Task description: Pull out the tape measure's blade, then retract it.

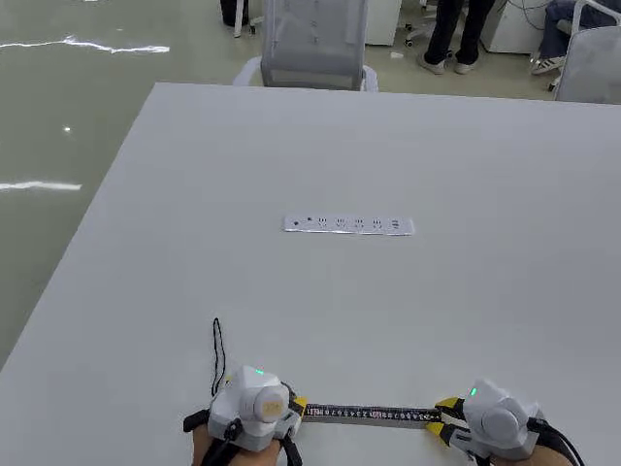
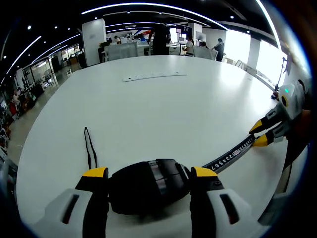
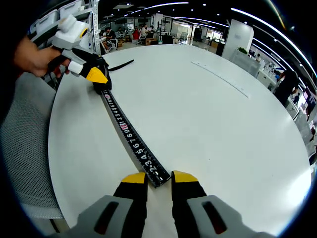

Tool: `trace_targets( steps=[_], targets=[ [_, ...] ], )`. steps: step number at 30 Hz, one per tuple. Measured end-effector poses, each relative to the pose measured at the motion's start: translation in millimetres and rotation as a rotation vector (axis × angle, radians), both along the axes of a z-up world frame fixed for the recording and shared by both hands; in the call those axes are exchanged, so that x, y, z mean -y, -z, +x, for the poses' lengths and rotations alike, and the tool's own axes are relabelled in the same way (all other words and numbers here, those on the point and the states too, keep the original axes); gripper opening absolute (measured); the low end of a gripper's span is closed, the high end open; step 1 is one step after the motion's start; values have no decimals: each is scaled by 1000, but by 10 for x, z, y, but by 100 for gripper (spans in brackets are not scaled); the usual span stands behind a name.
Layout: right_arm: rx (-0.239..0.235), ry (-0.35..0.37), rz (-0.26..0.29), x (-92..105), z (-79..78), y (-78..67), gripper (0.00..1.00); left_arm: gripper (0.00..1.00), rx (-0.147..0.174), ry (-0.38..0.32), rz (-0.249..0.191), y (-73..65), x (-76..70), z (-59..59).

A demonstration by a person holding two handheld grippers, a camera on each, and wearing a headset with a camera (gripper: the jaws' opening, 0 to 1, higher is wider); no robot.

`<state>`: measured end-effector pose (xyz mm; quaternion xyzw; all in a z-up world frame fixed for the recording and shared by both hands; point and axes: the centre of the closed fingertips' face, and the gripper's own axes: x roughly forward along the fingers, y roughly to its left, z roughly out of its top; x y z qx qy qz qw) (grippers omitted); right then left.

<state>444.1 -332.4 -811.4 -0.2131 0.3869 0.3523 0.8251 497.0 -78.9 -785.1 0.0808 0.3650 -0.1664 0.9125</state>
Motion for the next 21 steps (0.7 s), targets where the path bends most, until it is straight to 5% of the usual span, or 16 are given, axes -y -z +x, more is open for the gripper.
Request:
trace_targets(
  steps=[21],
  targets=[
    [-5,-37,-14,-70,-13,-14,15,61,9,20,0,-14,1,-14]
  ],
)
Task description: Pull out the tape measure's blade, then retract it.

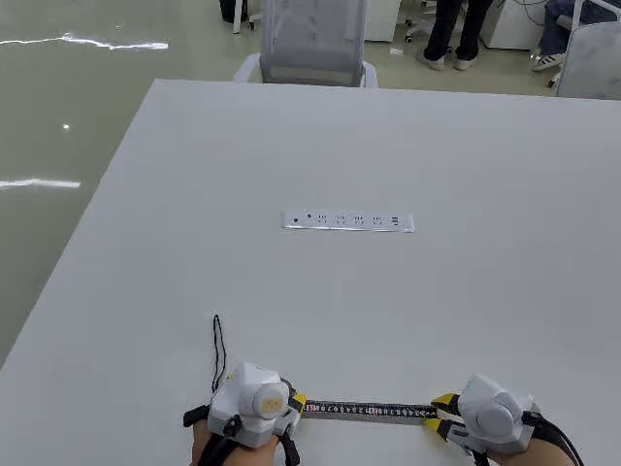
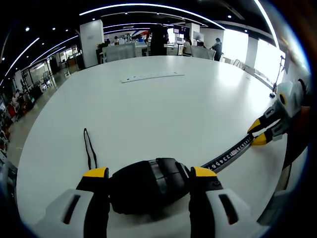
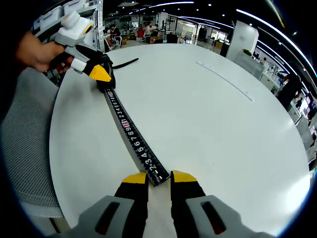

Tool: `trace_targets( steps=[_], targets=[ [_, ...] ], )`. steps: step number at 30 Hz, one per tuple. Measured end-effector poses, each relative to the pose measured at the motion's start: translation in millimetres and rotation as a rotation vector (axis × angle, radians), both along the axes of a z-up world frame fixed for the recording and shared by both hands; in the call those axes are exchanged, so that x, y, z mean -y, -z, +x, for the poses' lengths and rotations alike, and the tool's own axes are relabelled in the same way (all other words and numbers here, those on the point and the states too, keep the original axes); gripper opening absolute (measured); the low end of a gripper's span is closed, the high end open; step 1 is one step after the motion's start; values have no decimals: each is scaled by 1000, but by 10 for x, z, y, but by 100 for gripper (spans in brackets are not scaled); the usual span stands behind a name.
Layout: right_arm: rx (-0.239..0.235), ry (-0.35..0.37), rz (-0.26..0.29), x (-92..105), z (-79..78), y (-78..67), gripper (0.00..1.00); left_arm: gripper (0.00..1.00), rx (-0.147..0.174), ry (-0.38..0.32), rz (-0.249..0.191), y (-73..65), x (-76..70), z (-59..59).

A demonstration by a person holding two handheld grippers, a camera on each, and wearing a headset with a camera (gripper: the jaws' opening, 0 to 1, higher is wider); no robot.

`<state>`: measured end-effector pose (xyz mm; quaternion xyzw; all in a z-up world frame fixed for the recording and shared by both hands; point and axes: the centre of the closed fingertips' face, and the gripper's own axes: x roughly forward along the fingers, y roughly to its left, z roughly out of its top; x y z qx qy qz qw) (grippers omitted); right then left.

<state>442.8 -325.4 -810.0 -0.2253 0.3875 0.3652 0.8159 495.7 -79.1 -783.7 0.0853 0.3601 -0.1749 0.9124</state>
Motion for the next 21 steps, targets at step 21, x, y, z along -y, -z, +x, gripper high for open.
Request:
trace_targets(
  steps=[21],
  targets=[
    [-12,-25,-3,-53,-2,17,15,61,2,16,-10,-7,4,1]
  ],
)
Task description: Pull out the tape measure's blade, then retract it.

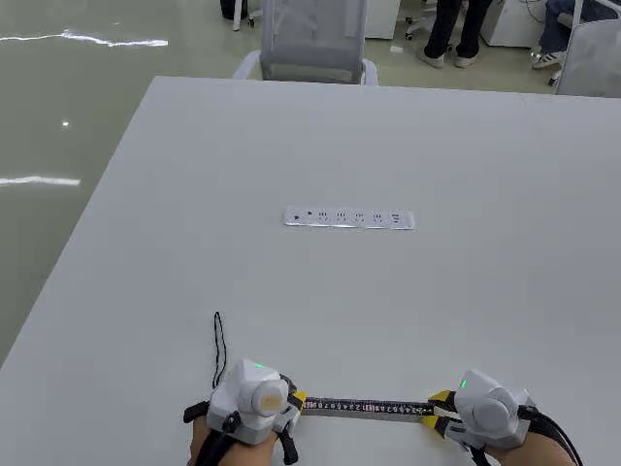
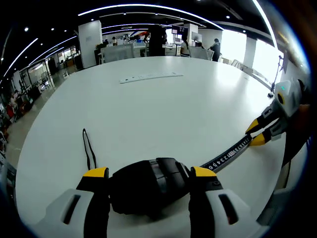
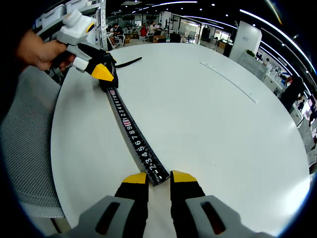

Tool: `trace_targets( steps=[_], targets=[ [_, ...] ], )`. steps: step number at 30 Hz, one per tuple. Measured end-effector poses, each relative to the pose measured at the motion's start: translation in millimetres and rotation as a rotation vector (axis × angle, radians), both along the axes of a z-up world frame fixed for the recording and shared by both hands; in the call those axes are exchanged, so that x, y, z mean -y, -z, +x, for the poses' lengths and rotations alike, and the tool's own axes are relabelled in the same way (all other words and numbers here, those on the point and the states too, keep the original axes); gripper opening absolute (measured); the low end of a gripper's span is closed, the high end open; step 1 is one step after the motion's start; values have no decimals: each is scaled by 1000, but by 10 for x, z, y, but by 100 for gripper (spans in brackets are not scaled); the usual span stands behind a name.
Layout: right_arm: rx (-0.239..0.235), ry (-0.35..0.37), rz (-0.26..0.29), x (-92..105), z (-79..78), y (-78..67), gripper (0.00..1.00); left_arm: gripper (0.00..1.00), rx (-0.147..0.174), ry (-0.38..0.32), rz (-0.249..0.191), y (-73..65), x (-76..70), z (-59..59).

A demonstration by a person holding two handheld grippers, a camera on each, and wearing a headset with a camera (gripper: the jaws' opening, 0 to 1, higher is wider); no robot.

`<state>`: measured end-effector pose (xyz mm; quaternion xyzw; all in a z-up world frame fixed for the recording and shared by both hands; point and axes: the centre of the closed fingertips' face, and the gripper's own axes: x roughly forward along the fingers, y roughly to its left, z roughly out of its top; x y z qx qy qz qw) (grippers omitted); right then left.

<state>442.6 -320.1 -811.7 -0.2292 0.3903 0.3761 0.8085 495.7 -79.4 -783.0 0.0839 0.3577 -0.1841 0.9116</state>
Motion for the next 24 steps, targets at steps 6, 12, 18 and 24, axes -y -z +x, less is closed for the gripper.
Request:
trace_targets(
  steps=[6,12,18,24],
  targets=[
    [1,-5,0,-22,1,3,15,61,-1,5,-2,5,2,-2],
    [-4,-8,5,-49,-2,-2,15,61,0,10,-9,10,0,4],
    [-7,-12,10,-86,1,-7,15,61,-7,14,-15,-2,-1,7],
    [-8,-14,12,-114,-7,-3,15,61,-5,20,-12,-2,0,-3]
  ],
)
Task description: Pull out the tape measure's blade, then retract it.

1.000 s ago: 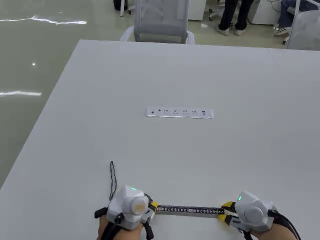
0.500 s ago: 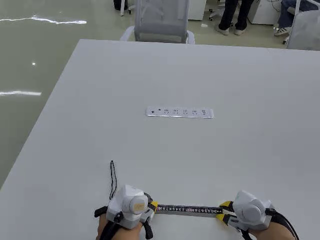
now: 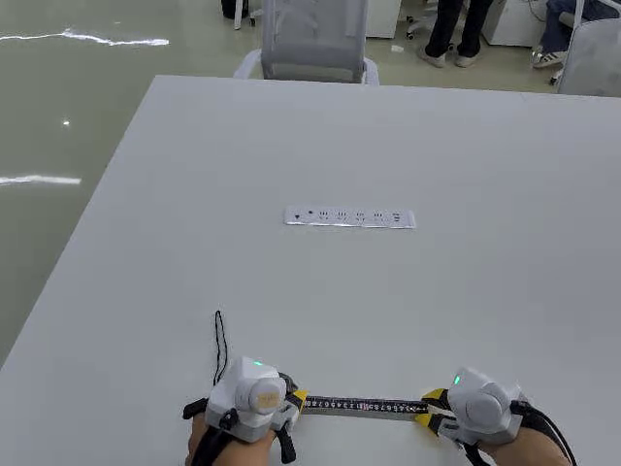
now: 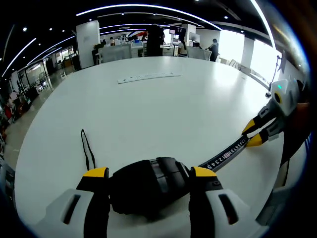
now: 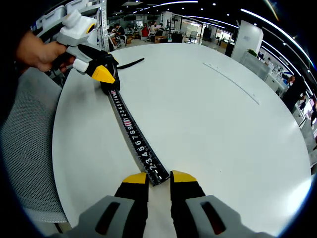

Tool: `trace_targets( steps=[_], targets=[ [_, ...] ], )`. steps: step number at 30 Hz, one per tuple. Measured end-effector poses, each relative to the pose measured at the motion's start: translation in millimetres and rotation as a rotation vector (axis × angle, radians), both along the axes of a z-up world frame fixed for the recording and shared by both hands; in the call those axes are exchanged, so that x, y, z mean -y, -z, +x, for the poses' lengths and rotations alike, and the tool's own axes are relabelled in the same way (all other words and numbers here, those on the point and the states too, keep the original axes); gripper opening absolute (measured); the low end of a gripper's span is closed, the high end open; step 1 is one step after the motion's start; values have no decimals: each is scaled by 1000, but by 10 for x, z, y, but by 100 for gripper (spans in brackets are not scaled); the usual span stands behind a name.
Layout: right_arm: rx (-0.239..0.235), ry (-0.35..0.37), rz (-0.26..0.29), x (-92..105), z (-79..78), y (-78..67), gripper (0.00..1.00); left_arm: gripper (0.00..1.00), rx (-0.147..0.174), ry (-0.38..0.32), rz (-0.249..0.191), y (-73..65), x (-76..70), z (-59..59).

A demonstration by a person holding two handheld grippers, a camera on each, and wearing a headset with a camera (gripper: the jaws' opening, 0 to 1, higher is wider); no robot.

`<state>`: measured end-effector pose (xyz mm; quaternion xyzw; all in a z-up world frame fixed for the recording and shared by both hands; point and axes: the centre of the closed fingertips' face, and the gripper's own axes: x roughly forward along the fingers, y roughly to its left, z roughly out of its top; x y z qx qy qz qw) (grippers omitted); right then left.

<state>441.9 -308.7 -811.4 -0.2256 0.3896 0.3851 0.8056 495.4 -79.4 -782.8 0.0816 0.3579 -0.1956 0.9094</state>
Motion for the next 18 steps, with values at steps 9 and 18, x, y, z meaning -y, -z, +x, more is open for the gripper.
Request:
trace_targets(
  steps=[9,18],
  targets=[
    [-3,3,6,-61,17,13,15,61,4,7,3,11,5,6],
    [-2,2,10,-147,20,17,15,61,-2,7,-2,16,-2,9]
  ],
)
